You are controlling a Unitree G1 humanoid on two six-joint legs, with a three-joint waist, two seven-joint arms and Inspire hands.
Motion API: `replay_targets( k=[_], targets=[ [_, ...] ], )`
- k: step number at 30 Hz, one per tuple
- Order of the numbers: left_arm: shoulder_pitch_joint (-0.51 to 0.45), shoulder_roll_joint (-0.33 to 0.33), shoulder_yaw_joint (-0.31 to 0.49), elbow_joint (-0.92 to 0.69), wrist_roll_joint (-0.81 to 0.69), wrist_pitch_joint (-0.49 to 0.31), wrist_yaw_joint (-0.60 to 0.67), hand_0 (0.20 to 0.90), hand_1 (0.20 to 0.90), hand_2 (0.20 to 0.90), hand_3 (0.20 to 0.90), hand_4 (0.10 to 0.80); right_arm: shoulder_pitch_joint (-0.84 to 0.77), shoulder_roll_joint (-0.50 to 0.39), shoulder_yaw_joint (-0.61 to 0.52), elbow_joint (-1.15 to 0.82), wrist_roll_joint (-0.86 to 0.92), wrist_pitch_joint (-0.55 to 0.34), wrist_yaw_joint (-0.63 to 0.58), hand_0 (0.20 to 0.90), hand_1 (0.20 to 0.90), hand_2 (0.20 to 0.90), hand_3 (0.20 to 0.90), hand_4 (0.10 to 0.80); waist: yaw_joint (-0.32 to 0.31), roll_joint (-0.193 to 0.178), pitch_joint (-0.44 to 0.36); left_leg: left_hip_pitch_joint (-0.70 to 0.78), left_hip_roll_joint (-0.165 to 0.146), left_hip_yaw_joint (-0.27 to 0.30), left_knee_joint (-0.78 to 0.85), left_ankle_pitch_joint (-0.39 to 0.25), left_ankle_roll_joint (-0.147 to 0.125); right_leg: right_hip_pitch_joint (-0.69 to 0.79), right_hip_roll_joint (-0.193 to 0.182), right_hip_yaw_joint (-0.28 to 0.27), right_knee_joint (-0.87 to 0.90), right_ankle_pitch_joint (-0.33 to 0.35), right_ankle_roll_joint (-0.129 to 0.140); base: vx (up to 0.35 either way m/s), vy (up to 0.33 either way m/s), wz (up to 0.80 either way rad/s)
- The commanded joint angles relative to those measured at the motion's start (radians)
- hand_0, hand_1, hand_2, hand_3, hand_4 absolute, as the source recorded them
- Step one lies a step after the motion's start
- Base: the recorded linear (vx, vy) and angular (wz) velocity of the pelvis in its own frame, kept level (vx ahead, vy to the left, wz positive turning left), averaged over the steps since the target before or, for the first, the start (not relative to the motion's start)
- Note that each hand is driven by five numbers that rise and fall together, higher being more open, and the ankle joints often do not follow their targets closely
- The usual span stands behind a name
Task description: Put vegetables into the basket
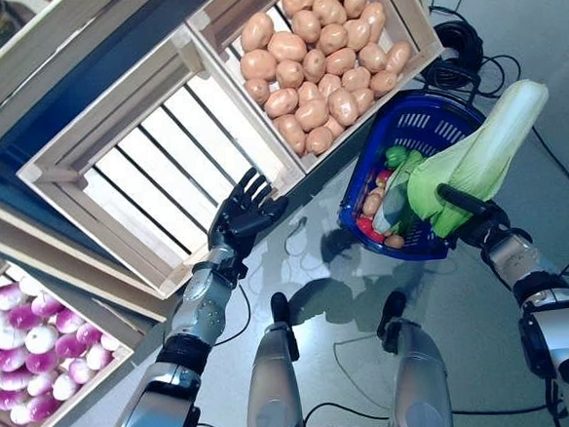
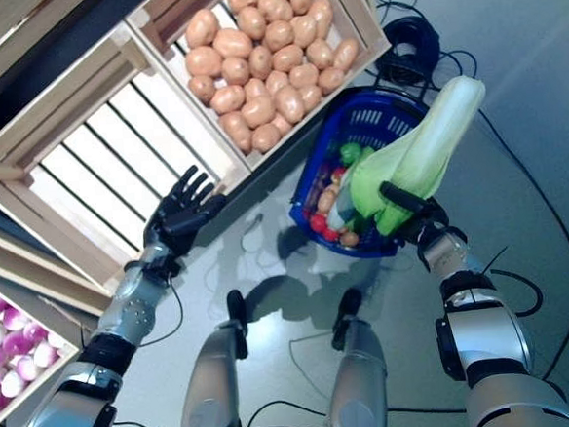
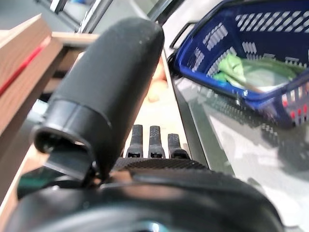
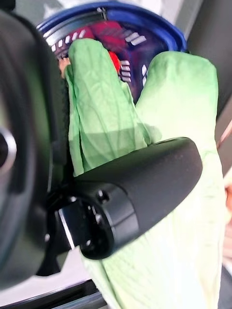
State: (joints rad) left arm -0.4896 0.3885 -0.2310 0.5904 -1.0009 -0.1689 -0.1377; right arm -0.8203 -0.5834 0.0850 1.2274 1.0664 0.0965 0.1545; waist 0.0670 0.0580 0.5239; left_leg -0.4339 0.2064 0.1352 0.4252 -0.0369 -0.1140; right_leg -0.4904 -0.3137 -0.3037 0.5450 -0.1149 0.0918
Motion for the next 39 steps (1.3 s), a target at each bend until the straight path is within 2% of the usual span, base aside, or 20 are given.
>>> replay_targets(
  k=[1, 6, 9, 10, 11, 18, 29, 39],
  targets=[
    [-0.077, 0.047, 0.023, -0.116, -0.049, -0.134, -0.03, 0.9, 0.9, 0.9, 0.9, 0.8, -0.077, -0.09, -0.002, -0.066, 0.0, -0.103, -0.01, 0.3, 0.3, 0.3, 0.3, 0.4, -0.007, -0.008, -0.005, 0.002, 0.019, -0.027, 0.11, -0.108, -0.026, 0.04, -0.036, 0.009, 0.117, -0.076, 0.015, -0.044, -0.018, 0.15],
    [-0.076, 0.066, 0.012, -0.18, -0.076, -0.136, -0.024, 0.9, 0.9, 0.9, 0.9, 0.8, -0.117, -0.121, 0.012, -0.051, -0.008, -0.094, 0.0, 0.3, 0.3, 0.3, 0.3, 0.4, 0.004, 0.002, -0.004, -0.111, 0.025, -0.032, 0.216, -0.161, -0.015, -0.083, -0.081, 0.025, 0.261, -0.126, 0.02, -0.049, -0.015, 0.14],
    [-0.073, 0.066, -0.004, -0.201, -0.077, -0.139, -0.019, 0.9, 0.9, 0.9, 0.9, 0.8, -0.139, -0.132, 0.025, -0.053, 0.009, -0.101, 0.014, 0.3, 0.3, 0.3, 0.3, 0.4, 0.007, 0.006, -0.004, -0.158, 0.028, -0.039, 0.265, -0.185, -0.011, -0.129, -0.093, 0.035, 0.306, -0.142, 0.019, -0.043, 0.0, 0.09],
    [-0.072, 0.067, -0.007, -0.202, -0.08, -0.143, -0.02, 0.9, 0.9, 0.9, 0.9, 0.8, -0.144, -0.136, 0.026, -0.055, 0.019, -0.104, 0.022, 0.425, 0.425, 0.425, 0.425, 0.483, 0.007, 0.008, -0.004, -0.166, 0.029, -0.04, 0.276, -0.19, -0.011, -0.137, -0.095, 0.036, 0.316, -0.146, 0.018, -0.036, 0.003, 0.03],
    [-0.069, 0.07, -0.009, -0.205, -0.088, -0.144, -0.021, 0.9, 0.9, 0.9, 0.9, 0.8, -0.147, -0.138, 0.025, -0.059, 0.027, -0.104, 0.021, 0.9, 0.9, 0.9, 0.9, 0.8, 0.007, 0.009, -0.004, -0.173, 0.03, -0.04, 0.286, -0.196, -0.009, -0.145, -0.096, 0.038, 0.325, -0.149, 0.017, 0.0, 0.0, 0.0],
    [-0.057, 0.08, -0.015, -0.207, -0.104, -0.148, -0.04, 0.9, 0.9, 0.9, 0.9, 0.8, -0.159, -0.137, 0.014, -0.046, 0.025, -0.114, -0.005, 0.9, 0.9, 0.9, 0.9, 0.8, 0.013, 0.013, -0.004, -0.193, 0.034, -0.047, 0.335, -0.225, -0.001, -0.171, -0.106, 0.05, 0.373, -0.167, 0.017, -0.001, 0.003, 0.03],
    [-0.063, 0.09, -0.018, -0.194, -0.124, -0.154, -0.062, 0.9, 0.9, 0.9, 0.9, 0.8, -0.164, -0.138, 0.013, -0.018, 0.024, -0.103, 0.004, 0.9, 0.9, 0.9, 0.9, 0.8, 0.011, 0.01, -0.004, -0.138, 0.038, -0.034, 0.292, -0.212, 0.001, -0.131, -0.097, 0.045, 0.341, -0.154, 0.023, 0.0, 0.0, 0.0],
    [-0.052, 0.086, -0.007, -0.189, -0.131, -0.144, -0.081, 0.9, 0.9, 0.9, 0.9, 0.8, -0.156, -0.133, 0.007, -0.013, 0.024, -0.077, -0.006, 0.9, 0.9, 0.9, 0.9, 0.8, 0.008, 0.0, -0.004, -0.077, 0.046, -0.024, 0.26, -0.206, 0.006, -0.083, -0.085, 0.038, 0.314, -0.151, 0.016, 0.0, 0.002, 0.0]
  ],
)
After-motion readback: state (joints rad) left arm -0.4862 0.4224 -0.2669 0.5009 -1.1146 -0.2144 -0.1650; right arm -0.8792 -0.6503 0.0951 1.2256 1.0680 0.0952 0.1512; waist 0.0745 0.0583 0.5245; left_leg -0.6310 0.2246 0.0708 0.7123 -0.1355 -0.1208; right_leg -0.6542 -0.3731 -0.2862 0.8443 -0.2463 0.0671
